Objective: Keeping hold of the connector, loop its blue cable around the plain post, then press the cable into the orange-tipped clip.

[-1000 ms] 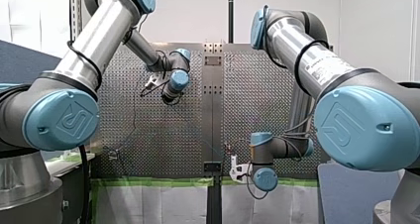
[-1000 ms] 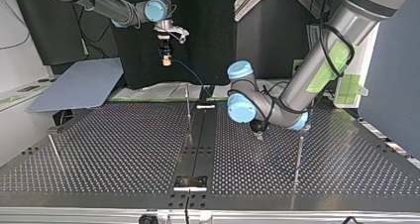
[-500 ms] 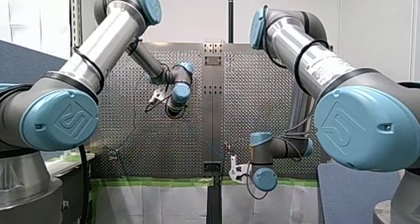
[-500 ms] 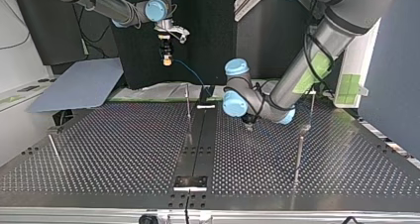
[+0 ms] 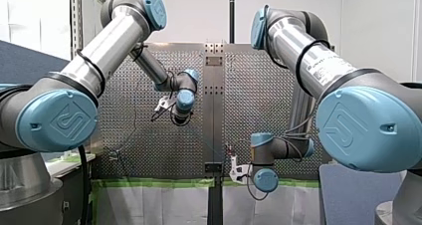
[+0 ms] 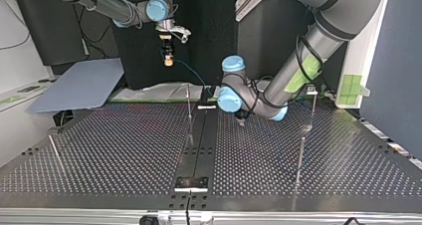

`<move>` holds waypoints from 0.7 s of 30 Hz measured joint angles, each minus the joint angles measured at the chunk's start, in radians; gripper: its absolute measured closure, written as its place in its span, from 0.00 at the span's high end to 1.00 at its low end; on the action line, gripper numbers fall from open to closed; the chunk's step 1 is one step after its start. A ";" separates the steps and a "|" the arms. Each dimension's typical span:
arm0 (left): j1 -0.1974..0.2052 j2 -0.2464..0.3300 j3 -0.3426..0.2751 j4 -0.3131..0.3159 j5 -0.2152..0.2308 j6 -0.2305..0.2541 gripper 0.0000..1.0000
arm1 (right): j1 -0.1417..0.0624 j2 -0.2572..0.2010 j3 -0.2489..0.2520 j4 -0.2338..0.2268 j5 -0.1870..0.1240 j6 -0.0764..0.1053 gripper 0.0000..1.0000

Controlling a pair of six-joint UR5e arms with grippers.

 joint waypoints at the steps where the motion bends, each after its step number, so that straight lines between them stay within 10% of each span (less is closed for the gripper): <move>1: -0.001 0.000 0.000 0.001 0.002 -0.001 1.00 | 0.000 0.000 0.000 -0.001 0.000 0.000 0.00; 21: -0.092 -0.115 0.004 0.080 0.040 -0.065 1.00 | 0.007 -0.001 0.000 -0.011 -0.006 -0.008 0.00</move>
